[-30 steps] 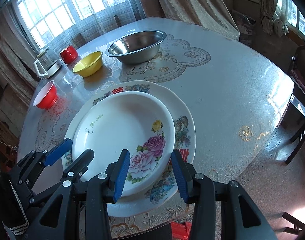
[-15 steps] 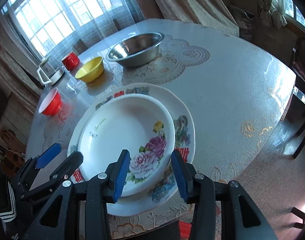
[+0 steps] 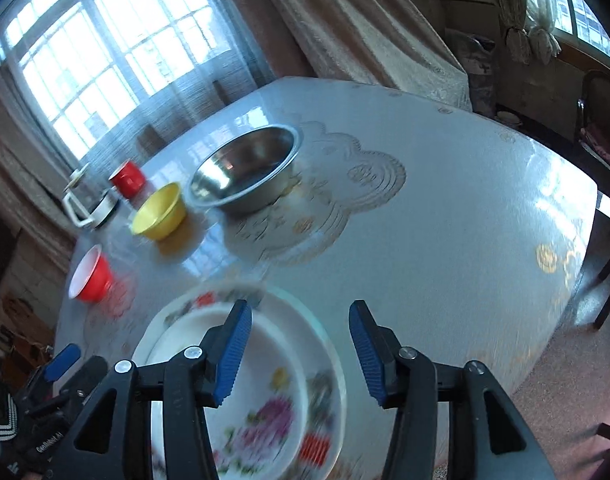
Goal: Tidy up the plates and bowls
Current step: 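Move the right gripper toward the steel bowl while the left gripper withdraws from the stack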
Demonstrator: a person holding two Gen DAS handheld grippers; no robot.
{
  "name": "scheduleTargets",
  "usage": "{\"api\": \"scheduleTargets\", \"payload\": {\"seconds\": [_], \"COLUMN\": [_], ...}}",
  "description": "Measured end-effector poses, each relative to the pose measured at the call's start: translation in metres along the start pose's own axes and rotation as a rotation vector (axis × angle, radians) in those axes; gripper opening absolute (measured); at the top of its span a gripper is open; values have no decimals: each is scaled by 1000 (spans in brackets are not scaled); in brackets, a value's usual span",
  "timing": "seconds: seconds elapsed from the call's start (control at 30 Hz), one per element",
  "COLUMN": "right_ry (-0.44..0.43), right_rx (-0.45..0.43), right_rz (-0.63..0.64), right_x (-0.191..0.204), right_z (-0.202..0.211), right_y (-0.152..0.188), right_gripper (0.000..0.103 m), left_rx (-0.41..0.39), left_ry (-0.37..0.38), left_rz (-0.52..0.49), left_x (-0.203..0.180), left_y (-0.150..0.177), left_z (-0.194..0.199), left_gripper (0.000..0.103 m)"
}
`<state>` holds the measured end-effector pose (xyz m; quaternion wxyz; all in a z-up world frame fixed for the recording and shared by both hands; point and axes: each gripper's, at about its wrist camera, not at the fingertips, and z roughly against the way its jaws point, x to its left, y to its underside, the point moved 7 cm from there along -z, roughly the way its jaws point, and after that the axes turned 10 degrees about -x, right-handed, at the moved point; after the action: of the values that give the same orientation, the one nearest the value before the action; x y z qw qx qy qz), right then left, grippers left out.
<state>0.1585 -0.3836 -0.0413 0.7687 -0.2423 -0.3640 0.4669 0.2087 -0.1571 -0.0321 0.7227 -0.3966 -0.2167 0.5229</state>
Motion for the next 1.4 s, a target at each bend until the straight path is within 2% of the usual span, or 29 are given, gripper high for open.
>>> {"api": "scheduleTargets", "payload": {"seconds": [0.23,0.33,0.4,0.43,0.47,0.6,0.73,0.9,1.07,1.13,1.23,1.4], "right_ry": [32,1,-22,-41,-50,-21,-47,-103,-84,-71,-72,-119], "right_rx": [20,32,45,61,68,101,119,110,162,169,188,190], "right_rz": [26,15,-8,-31,-40,-35,-74,-75,-57,-30,-6,-13], "right_x": [-16,-17,-18,-18,-17,-18,-13,0,6,7,8,9], "right_z": [-34,-53,-65,-76,-81,-115,-136,-157,-178,-184,-190,-191], "right_y": [-34,-50,-61,-70,-74,-95,-107,-117,-109,-106,-100,-95], "right_gripper": [52,52,56,64,66,66,66,66,66,61,43,40], "left_rx": [24,50,64,66,67,73,65,111,150,174,204,239], "left_ry": [-15,-1,2,5,11,10,11,36,46,45,36,29], "left_rz": [40,53,61,66,70,73,55,96,111,93,70,40], "left_x": [9,9,8,8,8,4,-1,-6,-16,-21,-27,-36], "left_y": [-30,-43,-52,-56,-60,-75,-89,-98,-100,-100,-98,-95], "left_z": [-30,-46,-56,-61,-65,-82,-99,-130,-154,-162,-174,-193], "left_gripper": [89,89,89,89,89,89,89,89,89,89,89,86]}}
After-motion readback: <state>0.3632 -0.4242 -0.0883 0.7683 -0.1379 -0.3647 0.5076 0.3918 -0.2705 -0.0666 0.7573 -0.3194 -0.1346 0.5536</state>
